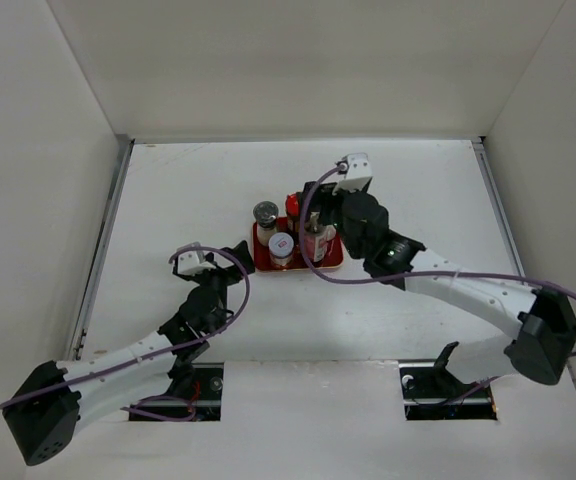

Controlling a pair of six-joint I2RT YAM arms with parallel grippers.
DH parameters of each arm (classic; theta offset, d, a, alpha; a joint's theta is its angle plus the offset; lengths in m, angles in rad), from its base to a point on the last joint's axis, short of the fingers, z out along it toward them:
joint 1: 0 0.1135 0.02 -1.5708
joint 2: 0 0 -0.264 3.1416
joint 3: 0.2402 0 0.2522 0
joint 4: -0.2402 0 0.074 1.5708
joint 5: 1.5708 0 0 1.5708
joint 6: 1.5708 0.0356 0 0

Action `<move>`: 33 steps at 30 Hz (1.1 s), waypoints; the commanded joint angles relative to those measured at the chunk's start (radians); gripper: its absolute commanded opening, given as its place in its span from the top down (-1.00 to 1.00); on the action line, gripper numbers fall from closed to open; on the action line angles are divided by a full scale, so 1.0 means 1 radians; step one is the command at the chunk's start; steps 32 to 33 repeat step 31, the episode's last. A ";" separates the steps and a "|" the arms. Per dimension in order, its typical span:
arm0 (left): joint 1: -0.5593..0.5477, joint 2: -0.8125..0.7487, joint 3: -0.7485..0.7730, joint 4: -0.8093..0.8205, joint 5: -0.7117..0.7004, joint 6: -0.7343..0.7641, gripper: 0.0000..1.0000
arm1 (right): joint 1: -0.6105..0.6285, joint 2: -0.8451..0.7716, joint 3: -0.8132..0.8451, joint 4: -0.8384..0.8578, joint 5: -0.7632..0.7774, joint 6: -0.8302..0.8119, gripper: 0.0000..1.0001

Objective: Organize the condiment bottles

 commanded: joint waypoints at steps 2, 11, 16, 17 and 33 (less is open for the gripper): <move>-0.030 -0.023 0.100 -0.138 -0.010 -0.011 -1.00 | 0.003 -0.182 -0.100 0.128 0.013 -0.001 -1.00; -0.033 -0.010 0.272 -0.524 -0.069 -0.126 -1.00 | -0.176 -0.422 -0.438 0.265 0.110 0.086 -1.00; 0.057 0.039 0.409 -0.730 0.030 -0.160 -1.00 | -0.264 -0.376 -0.563 0.359 0.171 0.206 -1.00; 0.086 0.054 0.435 -0.770 0.073 -0.166 -1.00 | -0.264 -0.370 -0.576 0.365 0.186 0.223 -1.00; 0.040 0.227 0.581 -0.948 0.190 -0.189 -1.00 | -0.242 -0.341 -0.607 0.403 0.157 0.226 -1.00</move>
